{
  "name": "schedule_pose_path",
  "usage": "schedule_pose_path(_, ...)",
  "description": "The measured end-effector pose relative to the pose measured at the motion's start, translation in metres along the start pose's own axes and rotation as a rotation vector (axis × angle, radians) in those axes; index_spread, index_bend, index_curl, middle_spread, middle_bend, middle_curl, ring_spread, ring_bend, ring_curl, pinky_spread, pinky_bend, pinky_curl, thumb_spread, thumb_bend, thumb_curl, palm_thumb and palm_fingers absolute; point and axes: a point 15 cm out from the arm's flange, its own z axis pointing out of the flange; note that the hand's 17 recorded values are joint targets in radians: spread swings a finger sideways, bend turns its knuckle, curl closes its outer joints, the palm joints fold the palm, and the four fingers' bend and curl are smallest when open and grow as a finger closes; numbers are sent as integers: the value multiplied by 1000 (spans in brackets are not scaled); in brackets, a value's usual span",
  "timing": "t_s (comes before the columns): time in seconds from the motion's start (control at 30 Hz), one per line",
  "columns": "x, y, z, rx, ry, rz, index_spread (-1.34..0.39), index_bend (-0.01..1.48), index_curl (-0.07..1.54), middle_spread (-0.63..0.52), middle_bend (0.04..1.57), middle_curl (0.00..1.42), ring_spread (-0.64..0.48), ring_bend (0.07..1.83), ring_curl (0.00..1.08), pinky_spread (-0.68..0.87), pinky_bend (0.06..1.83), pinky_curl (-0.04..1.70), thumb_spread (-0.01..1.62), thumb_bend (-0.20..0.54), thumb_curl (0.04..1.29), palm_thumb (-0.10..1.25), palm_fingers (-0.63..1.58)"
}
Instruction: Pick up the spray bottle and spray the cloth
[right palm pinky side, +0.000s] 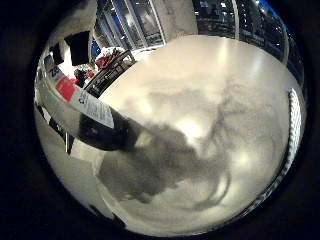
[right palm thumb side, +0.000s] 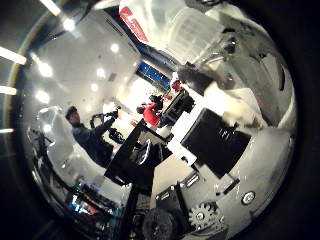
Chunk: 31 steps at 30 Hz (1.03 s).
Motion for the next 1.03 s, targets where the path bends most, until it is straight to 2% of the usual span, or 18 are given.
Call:
schedule_pose_path(0.1,5,2,-3,-34,34,-42,-428,345,554,-124,696,453,-176,1083,439,-272,814,899,1027,-29,613,776,211)
schedule_pose_path(0.13,5,1,-5,-39,43,-55,-437,342,530,-93,606,414,-139,954,386,-119,772,871,1050,-29,587,755,83)
schedule_pose_path(0.2,5,-4,-9,-41,58,-72,-433,329,503,-72,541,388,-94,858,344,32,738,834,1067,-30,560,731,35)
schedule_pose_path(0.27,2,-8,-14,-39,66,-84,-428,294,458,-42,454,355,-34,744,289,249,673,749,1079,-27,521,705,19)
schedule_pose_path(0.37,0,-19,-28,-35,86,-111,-422,256,427,-23,385,336,3,658,257,394,596,656,1086,-25,485,694,47)
schedule_pose_path(0.47,9,-28,-48,-25,111,-119,-416,218,404,-15,324,326,24,590,236,455,546,588,1082,-23,458,688,87)
schedule_pose_path(0.73,26,-28,-114,-27,188,-119,-412,176,361,-11,219,321,33,499,217,480,492,481,1087,-22,421,681,163)
schedule_pose_path(1.03,9,-17,-179,-29,254,-121,-411,174,333,-2,198,331,34,446,215,476,465,409,1087,-23,405,680,222)
